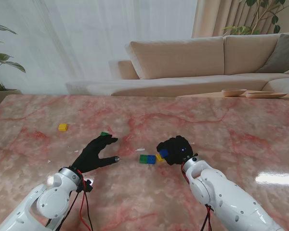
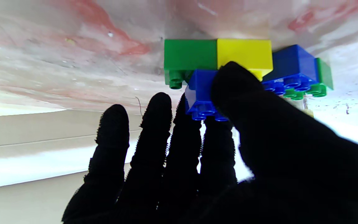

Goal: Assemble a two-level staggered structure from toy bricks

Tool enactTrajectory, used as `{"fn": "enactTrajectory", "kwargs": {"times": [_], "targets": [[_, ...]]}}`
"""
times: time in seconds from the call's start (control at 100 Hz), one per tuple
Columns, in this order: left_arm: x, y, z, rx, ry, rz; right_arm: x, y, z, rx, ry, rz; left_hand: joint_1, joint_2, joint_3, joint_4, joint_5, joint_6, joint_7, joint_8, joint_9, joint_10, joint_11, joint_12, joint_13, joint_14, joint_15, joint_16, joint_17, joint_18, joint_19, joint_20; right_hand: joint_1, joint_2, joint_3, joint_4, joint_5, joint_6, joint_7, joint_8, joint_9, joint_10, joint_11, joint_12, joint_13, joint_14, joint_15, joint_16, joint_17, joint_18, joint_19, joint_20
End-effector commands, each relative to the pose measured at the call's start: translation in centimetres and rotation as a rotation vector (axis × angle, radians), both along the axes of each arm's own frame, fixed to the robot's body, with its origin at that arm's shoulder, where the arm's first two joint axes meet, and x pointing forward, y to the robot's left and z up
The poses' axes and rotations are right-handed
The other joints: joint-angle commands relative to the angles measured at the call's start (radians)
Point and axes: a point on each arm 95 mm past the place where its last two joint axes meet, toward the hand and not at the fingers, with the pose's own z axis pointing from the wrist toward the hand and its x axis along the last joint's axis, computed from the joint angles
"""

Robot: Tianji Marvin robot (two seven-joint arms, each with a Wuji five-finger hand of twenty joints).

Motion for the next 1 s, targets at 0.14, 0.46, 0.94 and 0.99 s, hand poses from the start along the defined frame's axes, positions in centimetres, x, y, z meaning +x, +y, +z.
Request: {"fn": "enactTrajectory", "kwargs": {"times": [0.14,0.46,0.94,0.99], "targets": [[-0.18,-0.03,-0.19,0.002,0.006,-0.004,-0.99,-0.51,-1.29,-0.026,0.066,0.002,-0.033,0.034,0.033,0.023,0.015,-0.003,-0.007,-0.004,-0.015,-0.021,-0.018,-0.013,-0.008,-0.036,-0.029,-0.007,-0.015,-0.02,-0.029,0.015,0.1,0.186,0.043,0.033,0.02,-0.067,0.014,-0.04,0.034,-0.05,0.0,-0.189,-0.036,-0.022,-0.03,0.011,-0.016,-0.042,0.046,0.015],[-0.2,0.06,-0.21,0.003,0.008,-0.005,-1.12,-0.59,-0.96,-0.04,0.068,0.007,-0.036,0.033,0.039,0.022,0.017,-0.004,-0.006,-0.003,-0.014,-0.021,-0.018,-0.013,-0.008,-0.036,-0.03,-0.007,-0.015,-0.02,-0.032,0.015,-0.033,0.184,0.111,0.135,-0.108,-0.024,-0.046,-0.08,-0.127,-0.036,0.014,-0.326,-0.111,-0.053,-0.06,-0.077,-0.042,-0.051,0.038,0.018],[-0.19,0.14,-0.22,0.002,0.006,-0.006,-1.05,-0.61,-0.69,-0.031,0.043,0.003,-0.038,0.029,0.047,0.02,0.016,-0.004,-0.004,-0.002,-0.013,-0.021,-0.017,-0.012,-0.009,-0.036,-0.029,-0.006,-0.014,-0.02,-0.036,0.011,-0.079,0.163,0.106,0.145,-0.145,0.0,-0.068,-0.083,-0.187,-0.018,0.018,-0.332,-0.142,-0.048,-0.055,-0.108,-0.056,-0.049,0.031,0.022],[-0.18,0.13,-0.22,0.002,0.006,-0.006,-1.04,-0.62,-0.67,-0.03,0.041,0.003,-0.037,0.027,0.048,0.02,0.017,-0.006,-0.003,-0.002,-0.013,-0.022,-0.017,-0.012,-0.008,-0.036,-0.029,-0.006,-0.014,-0.021,-0.036,0.011,-0.084,0.154,0.109,0.145,-0.148,0.001,-0.07,-0.083,-0.19,-0.019,0.019,-0.332,-0.143,-0.048,-0.054,-0.109,-0.059,-0.048,0.028,0.022]]}}
